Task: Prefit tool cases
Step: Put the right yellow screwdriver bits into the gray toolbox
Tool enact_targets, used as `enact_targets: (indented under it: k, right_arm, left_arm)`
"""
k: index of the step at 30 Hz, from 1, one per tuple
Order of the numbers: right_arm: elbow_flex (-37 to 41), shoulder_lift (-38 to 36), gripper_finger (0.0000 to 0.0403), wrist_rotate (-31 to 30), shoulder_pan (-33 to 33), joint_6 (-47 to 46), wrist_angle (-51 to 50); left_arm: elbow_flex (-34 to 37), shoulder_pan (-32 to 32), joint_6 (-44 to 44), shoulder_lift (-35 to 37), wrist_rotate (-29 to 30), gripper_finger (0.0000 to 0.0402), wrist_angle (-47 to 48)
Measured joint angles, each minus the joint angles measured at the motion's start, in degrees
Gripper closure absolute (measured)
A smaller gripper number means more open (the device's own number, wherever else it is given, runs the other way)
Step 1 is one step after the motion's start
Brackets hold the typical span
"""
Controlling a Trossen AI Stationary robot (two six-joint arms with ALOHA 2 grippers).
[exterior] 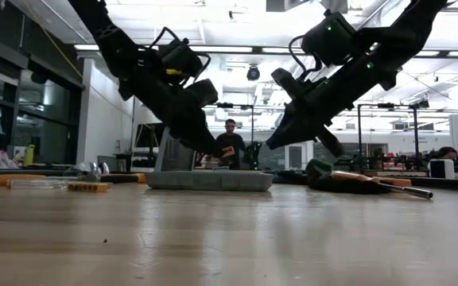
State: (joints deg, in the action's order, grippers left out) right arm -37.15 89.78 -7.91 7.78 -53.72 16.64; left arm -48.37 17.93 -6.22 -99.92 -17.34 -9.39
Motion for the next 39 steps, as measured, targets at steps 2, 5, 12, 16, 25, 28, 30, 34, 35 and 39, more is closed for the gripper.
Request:
enact_targets:
  k: [2, 5, 12, 16, 25, 28, 30, 34, 35, 39]
  right_arm:
    - [-0.1, 0.0, 0.0403, 1.4, 0.2, 0.1, 0.7]
    - [-2.4, 0.0, 0.0403, 2.1, 0.2, 2.4, -2.0]
    - [-10.9, 4.5, 0.0403, 4.4, 1.7, 8.9, -8.4]
    - [-14.4, 9.2, 0.0403, 6.6, 1.5, 9.9, -8.9]
    - [-19.4, 13.7, 0.0403, 8.3, 0.8, 11.2, -9.2]
    - [-19.9, 13.7, 0.0403, 8.0, 0.8, 11.3, -9.8]
    - [-20.0, 13.7, 0.0403, 8.0, 0.8, 11.4, -10.1]
    - [-20.0, 13.7, 0.0403, 8.4, 0.8, 11.7, -12.3]
    - [-20.0, 13.7, 0.0403, 8.4, 0.8, 11.8, -12.8]
    - [-20.0, 13.7, 0.0403, 8.6, 0.8, 12.1, -14.5]
  left_arm:
    - [0.4, 0.0, 0.1, 0.0, -0.1, 0.0327, -0.5]
    - [1.4, 0.0, 1.1, 0.0, -0.2, 0.0327, -0.8]
    - [4.0, 0.0, 1.6, -0.2, -0.4, 0.0327, -4.3]
    - [4.0, 0.0, 1.6, -0.2, -0.6, 0.0327, -4.8]
    - [4.0, 0.0, -1.4, -1.2, -0.4, 0.0327, -5.8]
    - [4.0, 0.0, -1.0, -1.8, -0.3, 0.0327, -5.7]
    - [4.0, 0.0, -0.9, -2.4, -0.2, 0.0327, -6.7]
    - [4.0, 0.0, -0.9, -3.3, -0.2, 0.0327, -6.5]
    - [4.0, 0.0, -0.9, -3.6, -0.3, 0.0327, -6.6]
    - [4.0, 0.0, -0.9, -4.7, -0.6, 0.0327, -7.0]
